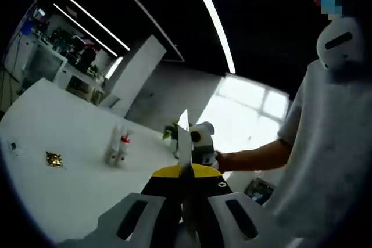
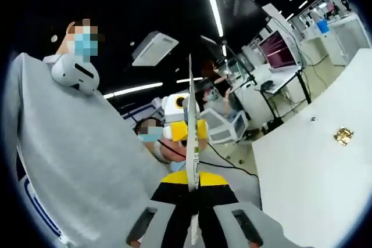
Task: Arrange the skincare products in the storage area until every visible bottle or jar stands upright without overlapping.
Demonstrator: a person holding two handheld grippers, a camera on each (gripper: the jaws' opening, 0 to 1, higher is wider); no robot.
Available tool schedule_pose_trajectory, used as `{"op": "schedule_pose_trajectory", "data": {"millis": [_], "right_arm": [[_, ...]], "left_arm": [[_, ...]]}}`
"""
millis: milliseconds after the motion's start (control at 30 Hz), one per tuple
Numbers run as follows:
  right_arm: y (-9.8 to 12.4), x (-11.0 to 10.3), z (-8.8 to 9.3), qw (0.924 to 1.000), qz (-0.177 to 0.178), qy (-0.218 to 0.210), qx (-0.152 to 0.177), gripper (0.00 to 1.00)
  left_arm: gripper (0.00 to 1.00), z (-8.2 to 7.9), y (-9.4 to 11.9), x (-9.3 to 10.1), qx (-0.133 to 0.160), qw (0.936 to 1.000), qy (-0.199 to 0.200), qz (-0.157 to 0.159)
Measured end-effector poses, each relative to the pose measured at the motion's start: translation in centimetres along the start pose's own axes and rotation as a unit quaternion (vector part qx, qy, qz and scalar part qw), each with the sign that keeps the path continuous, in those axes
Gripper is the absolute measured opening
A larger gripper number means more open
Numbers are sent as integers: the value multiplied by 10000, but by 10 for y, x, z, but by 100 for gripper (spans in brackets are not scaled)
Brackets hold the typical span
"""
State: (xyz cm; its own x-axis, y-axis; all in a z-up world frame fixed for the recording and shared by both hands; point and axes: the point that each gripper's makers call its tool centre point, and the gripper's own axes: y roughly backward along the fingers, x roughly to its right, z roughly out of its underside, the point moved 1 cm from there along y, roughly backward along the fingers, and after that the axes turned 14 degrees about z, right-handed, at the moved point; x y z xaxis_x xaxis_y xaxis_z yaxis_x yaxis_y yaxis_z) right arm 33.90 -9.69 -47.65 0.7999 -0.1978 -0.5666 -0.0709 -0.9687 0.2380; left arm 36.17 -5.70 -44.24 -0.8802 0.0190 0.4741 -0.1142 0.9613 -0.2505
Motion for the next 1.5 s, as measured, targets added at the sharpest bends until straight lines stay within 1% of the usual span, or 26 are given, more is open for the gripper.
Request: {"op": "schedule_pose_trajectory", "data": {"millis": [100, 133, 200, 300, 367, 400, 467, 533, 633, 700, 733, 767, 800, 867, 900, 933, 1000, 1033, 1067, 1100, 1133, 1200, 1267, 1367, 1433, 1500], "right_arm": [[0, 0, -3, 9996, 16, -173, 221, 0], [1, -4, -7, 9983, -33, -380, 437, 0], [3, -10, -11, 9958, -141, -576, 693, 0], [5, -9, -13, 9943, -64, -570, 896, 0], [8, -9, -15, 9924, -72, -647, 1041, 0], [12, -8, -19, 9900, -97, -729, 1205, 0], [17, -6, -23, 9864, -58, -835, 1418, 0], [18, -4, -22, 9854, -40, -920, 1435, 0], [15, -5, -21, 9837, -49, -1077, 1442, 0], [14, -10, -24, 9811, -175, -1277, 1441, 0], [13, -11, -24, 9810, -214, -1334, 1396, 0], [11, -11, -23, 9821, -214, -1315, 1330, 0], [8, -13, -20, 9850, -192, -1254, 1168, 0], [2, -16, -11, 9900, -147, -1126, 837, 0], [0, -16, -10, 9906, -129, -1123, 769, 0], [-1, -17, -14, 9906, -118, -1046, 869, 0], [0, -17, -20, 9886, -141, -1092, 1027, 0], [-2, -13, -27, 9859, -28, -1039, 1315, 0], [-2, -13, -27, 9843, -60, -1138, 1350, 0], [-3, -13, -26, 9834, -76, -1199, 1356, 0], [-4, -11, -28, 9816, -10, -1214, 1475, 0], [-6, -10, -28, 9786, -47, -1374, 1530, 0], [-7, -10, -29, 9758, -54, -1447, 1640, 0], [-6, -10, -32, 9716, -63, -1540, 1793, 0], [-6, -9, -32, 9709, -53, -1591, 1789, 0], [-6, -11, -32, 9703, -91, -1603, 1810, 0]], "left_arm": [[1, -2, 0, -1, 41, 10000, -56, -7], [2, -2, 0, -2, 57, 10000, -45, -22], [3, -1, -1, -1, 34, 10000, -15, 27], [4, 5, -4, 4, -130, 9998, -25, 129], [3, 7, -5, 6, -160, 9996, 78, 215], [2, 8, -5, 8, -196, 9992, 154, 318], [0, 9, -6, 9, -222, 9991, 138, 322], [0, 12, -6, 10, -306, 9987, 182, 351], [0, 12, -5, 9, -301, 9987, 241, 337], [0, 8, -4, 11, -183, 9983, 388, 400], [0, 6, -3, 13, -89, 9968, 629, 475], [0, 5, -3, 12, -75, 9968, 642, 476], [0, 3, -1, 9, -24, 9970, 628, 442], [0, -2, 1, 8, 122, 9959, 775, 447], [0, -5, 2, 7, 241, 9950, 866, 446], [0, -6, 2, 7, 254, 9947, 884, 451], [0, -14, 3, 5, 489, 9935, 921, 459], [0, -18, 5, 3, 608, 9935, 855, 445], [0, -19, 6, 2, 636, 9937, 816, 434], [0, -19, 7, 2, 623, 9937, 817, 440], [0, -19, 7, 2, 625, 9939, 803, 435], [2, -19, 8, -1, 592, 9953, 700, 320], [3, -18, 7, 0, 572, 9956, 660, 347], [4, -12, 4, 0, 394, 9967, 627, 345], [0, -11, 4, 2, 318, 9977, 464, 369], [0, -12, 5, 3, 365, 9961, 668, 451]]}}
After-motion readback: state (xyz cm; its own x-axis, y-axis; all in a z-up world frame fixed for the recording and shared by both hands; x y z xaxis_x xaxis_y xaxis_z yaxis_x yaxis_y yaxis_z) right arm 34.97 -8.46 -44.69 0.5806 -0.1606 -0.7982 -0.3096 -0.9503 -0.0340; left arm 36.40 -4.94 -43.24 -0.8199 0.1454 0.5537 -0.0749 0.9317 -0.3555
